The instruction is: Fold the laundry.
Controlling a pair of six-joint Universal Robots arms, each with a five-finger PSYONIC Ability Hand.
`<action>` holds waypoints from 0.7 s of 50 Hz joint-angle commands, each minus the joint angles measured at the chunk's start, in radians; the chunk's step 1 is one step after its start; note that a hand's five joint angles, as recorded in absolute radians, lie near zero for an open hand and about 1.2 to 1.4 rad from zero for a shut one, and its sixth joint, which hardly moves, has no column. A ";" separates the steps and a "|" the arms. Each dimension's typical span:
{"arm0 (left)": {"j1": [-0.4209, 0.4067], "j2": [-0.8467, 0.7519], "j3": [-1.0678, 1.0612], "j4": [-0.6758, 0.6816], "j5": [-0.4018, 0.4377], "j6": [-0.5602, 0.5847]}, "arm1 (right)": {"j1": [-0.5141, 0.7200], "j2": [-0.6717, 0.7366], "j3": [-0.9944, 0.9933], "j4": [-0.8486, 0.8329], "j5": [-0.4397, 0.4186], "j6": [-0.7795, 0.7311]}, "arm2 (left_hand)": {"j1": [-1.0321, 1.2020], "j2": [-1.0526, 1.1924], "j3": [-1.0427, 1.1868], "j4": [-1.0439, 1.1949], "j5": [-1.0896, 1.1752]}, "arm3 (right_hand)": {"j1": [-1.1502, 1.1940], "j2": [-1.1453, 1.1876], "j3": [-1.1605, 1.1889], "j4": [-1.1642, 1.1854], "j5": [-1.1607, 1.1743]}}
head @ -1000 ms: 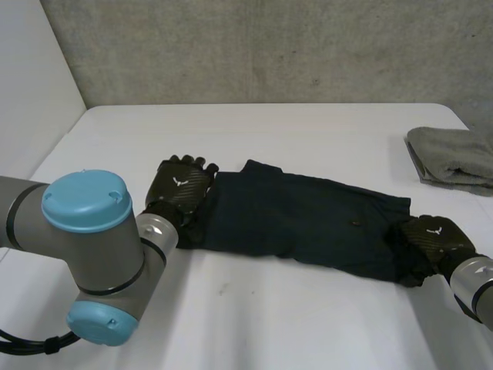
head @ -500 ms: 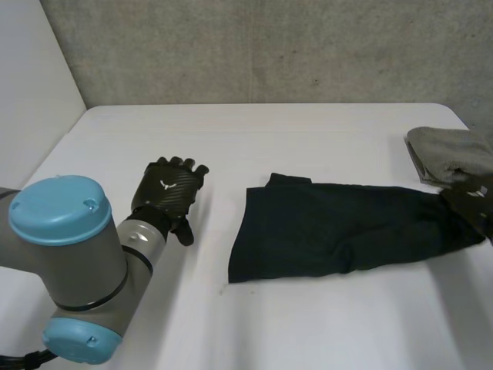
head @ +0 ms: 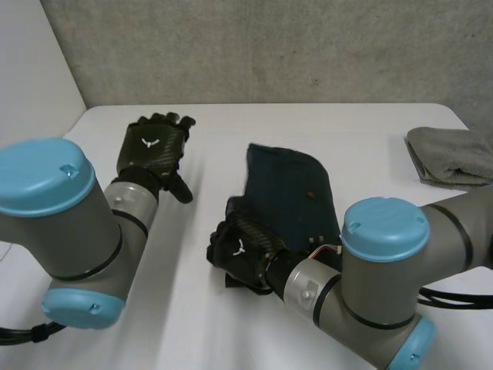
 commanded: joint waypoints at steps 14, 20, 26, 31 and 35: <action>-0.127 -0.048 0.173 -0.026 -0.015 -0.002 | -0.352 -0.377 0.018 0.142 0.013 0.829 | -0.015 -0.026 -0.030 -0.025 -0.044 | -0.348 -0.457 -0.468 -0.474 -0.472; -0.213 -0.142 0.233 -0.078 0.029 -0.003 | -0.387 -0.340 -0.043 0.223 0.062 0.835 | -0.016 -0.027 -0.031 -0.026 -0.045 | -0.348 -0.457 -0.468 -0.474 -0.472; -0.230 -0.261 0.282 -0.178 0.052 -0.043 | -0.381 -0.176 -0.129 0.272 0.085 0.824 | -0.015 -0.026 -0.030 -0.025 -0.044 | -0.348 -0.457 -0.468 -0.474 -0.472; -0.220 -0.334 0.310 -0.236 0.051 -0.069 | -0.335 -0.052 -0.181 0.315 0.084 0.812 | -0.015 -0.026 -0.030 -0.025 -0.044 | -0.348 -0.457 -0.468 -0.474 -0.472; -0.216 -0.377 0.323 -0.276 0.049 -0.059 | -0.306 0.031 -0.214 0.321 0.088 0.751 | -0.012 -0.023 -0.027 -0.022 -0.041 | -0.348 -0.457 -0.468 -0.474 -0.472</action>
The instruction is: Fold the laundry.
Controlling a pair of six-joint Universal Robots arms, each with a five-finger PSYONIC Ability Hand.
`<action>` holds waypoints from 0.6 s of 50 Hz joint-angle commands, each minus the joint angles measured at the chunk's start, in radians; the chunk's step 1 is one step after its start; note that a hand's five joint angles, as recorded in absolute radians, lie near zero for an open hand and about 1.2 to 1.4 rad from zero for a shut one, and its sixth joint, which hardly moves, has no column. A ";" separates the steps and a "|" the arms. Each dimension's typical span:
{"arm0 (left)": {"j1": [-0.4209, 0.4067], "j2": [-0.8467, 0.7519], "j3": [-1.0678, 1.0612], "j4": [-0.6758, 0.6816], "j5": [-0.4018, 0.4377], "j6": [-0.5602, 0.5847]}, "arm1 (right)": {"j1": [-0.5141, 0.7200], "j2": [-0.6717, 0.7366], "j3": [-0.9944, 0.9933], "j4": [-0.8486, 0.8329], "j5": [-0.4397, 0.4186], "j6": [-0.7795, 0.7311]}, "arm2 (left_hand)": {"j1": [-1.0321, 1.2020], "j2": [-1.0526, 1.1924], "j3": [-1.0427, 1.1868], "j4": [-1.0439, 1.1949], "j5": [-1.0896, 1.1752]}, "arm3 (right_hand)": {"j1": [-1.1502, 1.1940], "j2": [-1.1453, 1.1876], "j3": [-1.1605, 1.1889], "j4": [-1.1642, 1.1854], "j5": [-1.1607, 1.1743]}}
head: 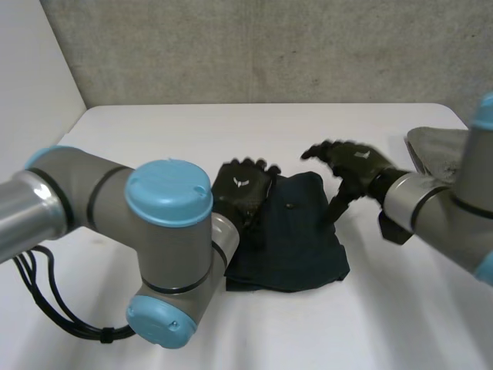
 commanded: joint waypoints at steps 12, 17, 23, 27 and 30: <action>0.055 -0.154 0.044 -0.142 -0.040 0.095 | 0.065 0.260 -0.077 0.024 0.117 -0.276 | -0.012 -0.023 -0.027 -0.022 -0.041 | -0.025 -0.040 -0.037 -0.055 -0.059; 0.054 -0.141 0.046 -0.142 -0.046 0.097 | 0.062 0.262 -0.071 0.016 0.117 -0.280 | -0.012 -0.023 -0.027 -0.022 -0.041 | -0.025 -0.040 -0.037 -0.055 -0.059; 0.047 -0.093 0.047 -0.141 -0.043 0.097 | 0.059 0.225 -0.063 0.010 0.114 -0.273 | -0.015 -0.026 -0.030 -0.025 -0.044 | -0.025 -0.040 -0.037 -0.055 -0.059; 0.050 -0.013 0.038 -0.139 -0.035 0.089 | 0.053 0.154 -0.045 -0.020 0.117 -0.267 | -0.016 -0.027 -0.031 -0.026 -0.045 | -0.025 -0.040 -0.037 -0.055 -0.059; 0.052 0.043 0.035 -0.139 -0.033 0.091 | 0.053 0.090 -0.017 -0.050 0.119 -0.266 | -0.016 -0.027 -0.031 -0.026 -0.045 | -0.025 -0.040 -0.037 -0.055 -0.059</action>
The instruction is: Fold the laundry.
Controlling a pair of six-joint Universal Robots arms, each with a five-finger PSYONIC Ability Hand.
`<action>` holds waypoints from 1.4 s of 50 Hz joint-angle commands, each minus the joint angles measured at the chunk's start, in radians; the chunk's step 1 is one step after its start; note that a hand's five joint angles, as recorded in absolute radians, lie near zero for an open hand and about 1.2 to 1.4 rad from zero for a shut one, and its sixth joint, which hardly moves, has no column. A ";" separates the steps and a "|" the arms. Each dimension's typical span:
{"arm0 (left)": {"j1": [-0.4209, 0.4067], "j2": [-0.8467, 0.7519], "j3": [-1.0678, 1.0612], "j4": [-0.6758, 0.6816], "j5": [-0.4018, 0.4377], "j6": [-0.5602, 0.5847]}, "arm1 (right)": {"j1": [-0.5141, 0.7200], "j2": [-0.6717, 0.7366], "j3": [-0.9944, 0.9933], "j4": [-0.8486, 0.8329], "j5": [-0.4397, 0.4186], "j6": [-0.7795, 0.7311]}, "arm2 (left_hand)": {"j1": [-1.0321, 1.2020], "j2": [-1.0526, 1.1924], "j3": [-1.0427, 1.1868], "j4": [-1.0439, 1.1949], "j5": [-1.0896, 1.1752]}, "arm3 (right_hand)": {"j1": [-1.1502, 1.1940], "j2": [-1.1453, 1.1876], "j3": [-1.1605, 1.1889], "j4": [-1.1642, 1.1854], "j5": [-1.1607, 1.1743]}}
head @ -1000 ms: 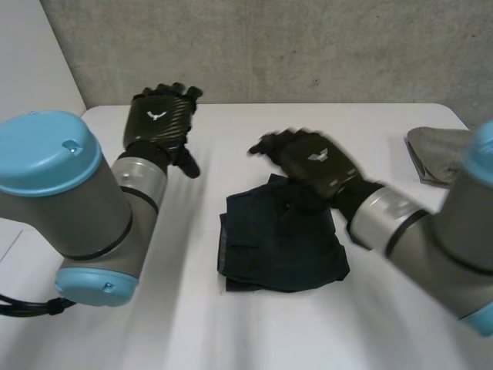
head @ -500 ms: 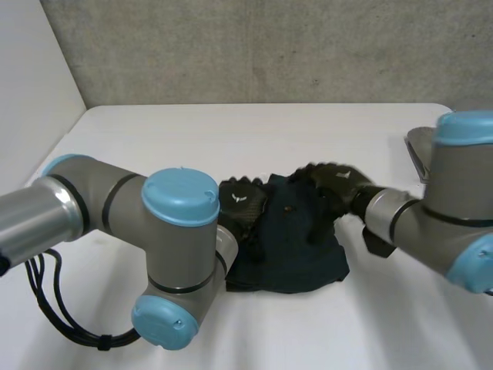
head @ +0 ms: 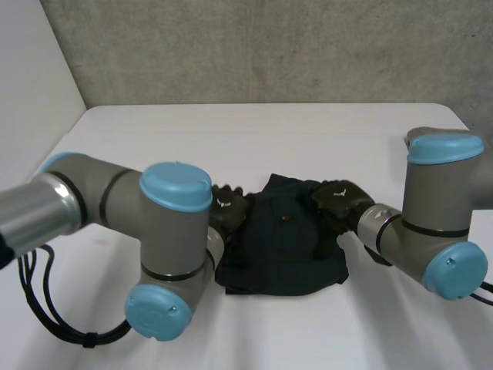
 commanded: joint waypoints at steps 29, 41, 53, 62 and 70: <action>0.112 0.494 -0.087 -0.006 0.267 -0.019 | -0.232 -0.650 0.325 -0.121 0.047 0.001 | 0.015 -0.014 -0.025 -0.026 -0.044 | 0.038 -0.040 -0.007 -0.040 -0.056; 0.114 0.529 -0.154 -0.006 0.323 -0.019 | -0.229 -0.630 0.421 0.022 -0.143 -0.205 | 0.015 -0.014 -0.025 -0.026 -0.044 | 0.038 -0.040 -0.007 -0.040 -0.056; 0.109 0.533 -0.179 -0.008 0.326 -0.019 | -0.218 -0.544 0.611 -0.111 -0.211 -0.353 | 0.015 -0.014 -0.025 -0.026 -0.044 | 0.038 -0.040 -0.007 -0.040 -0.056; 0.109 0.532 -0.179 -0.008 0.326 -0.020 | -0.175 -0.455 0.703 -0.303 -0.247 -0.266 | 0.015 -0.014 -0.025 -0.026 -0.044 | 0.038 -0.040 -0.007 -0.040 -0.056; 0.111 0.530 -0.190 -0.006 0.326 -0.022 | -0.134 -0.383 0.702 -0.432 -0.251 -0.190 | 0.015 -0.014 -0.025 -0.026 -0.044 | 0.038 -0.040 -0.007 -0.040 -0.056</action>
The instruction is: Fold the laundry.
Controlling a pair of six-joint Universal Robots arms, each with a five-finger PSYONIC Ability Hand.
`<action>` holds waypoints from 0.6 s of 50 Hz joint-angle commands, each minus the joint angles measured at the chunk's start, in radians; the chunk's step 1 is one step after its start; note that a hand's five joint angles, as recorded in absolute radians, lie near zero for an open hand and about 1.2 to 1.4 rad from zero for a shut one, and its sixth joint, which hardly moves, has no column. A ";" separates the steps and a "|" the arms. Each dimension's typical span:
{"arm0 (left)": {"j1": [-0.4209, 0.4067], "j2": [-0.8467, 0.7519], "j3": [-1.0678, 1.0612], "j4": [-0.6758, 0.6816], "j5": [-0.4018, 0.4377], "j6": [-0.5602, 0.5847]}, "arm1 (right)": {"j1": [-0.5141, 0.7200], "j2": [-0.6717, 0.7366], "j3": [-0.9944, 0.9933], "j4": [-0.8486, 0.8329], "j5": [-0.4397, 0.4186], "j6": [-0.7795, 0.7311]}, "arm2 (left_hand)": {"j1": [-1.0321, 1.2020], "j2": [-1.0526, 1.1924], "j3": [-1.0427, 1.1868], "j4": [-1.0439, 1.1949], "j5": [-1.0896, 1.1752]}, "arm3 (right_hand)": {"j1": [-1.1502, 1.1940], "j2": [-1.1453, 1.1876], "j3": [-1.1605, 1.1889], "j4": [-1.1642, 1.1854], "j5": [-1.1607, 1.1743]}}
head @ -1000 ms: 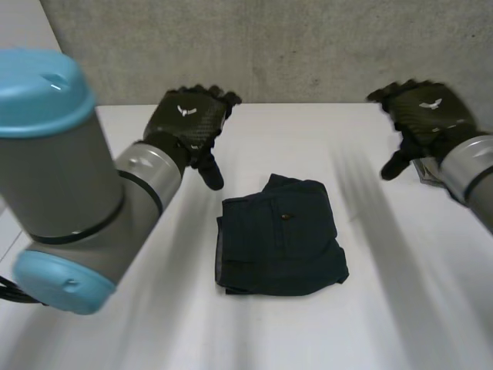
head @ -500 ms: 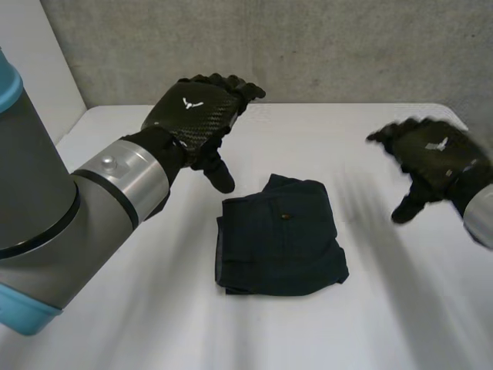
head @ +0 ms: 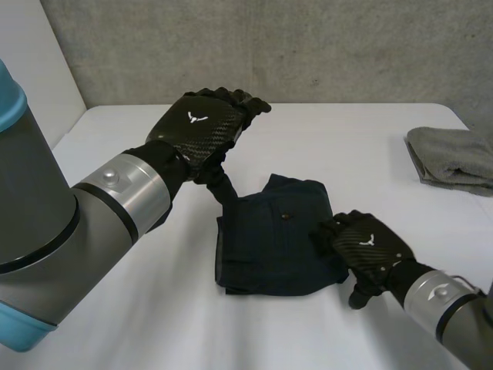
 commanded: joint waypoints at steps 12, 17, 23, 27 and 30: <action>0.006 -0.007 -0.011 0.003 0.000 0.000 | 0.159 0.109 -0.078 -0.154 0.068 0.134 | 0.015 -0.014 -0.025 -0.026 -0.042 | 0.038 -0.040 -0.007 -0.040 -0.055; 0.006 -0.008 -0.011 0.003 0.000 0.000 | 0.190 0.169 -0.112 -0.156 0.117 0.122 | 0.015 -0.014 -0.025 -0.026 -0.042 | 0.038 -0.040 -0.007 -0.040 -0.055; 0.008 -0.008 -0.011 0.003 0.000 0.000 | 0.213 0.219 -0.147 -0.177 0.145 0.107 | 0.015 -0.014 -0.025 -0.026 -0.042 | 0.038 -0.040 -0.007 -0.040 -0.055; 0.009 -0.010 -0.011 0.003 0.000 0.000 | 0.214 0.259 -0.164 -0.205 0.149 0.084 | 0.015 -0.014 -0.025 -0.026 -0.042 | 0.038 -0.040 -0.007 -0.040 -0.055; 0.009 -0.010 -0.013 0.003 0.000 0.000 | 0.214 0.270 -0.173 -0.220 0.149 0.078 | 0.015 -0.014 -0.025 -0.026 -0.042 | 0.038 -0.040 -0.007 -0.040 -0.055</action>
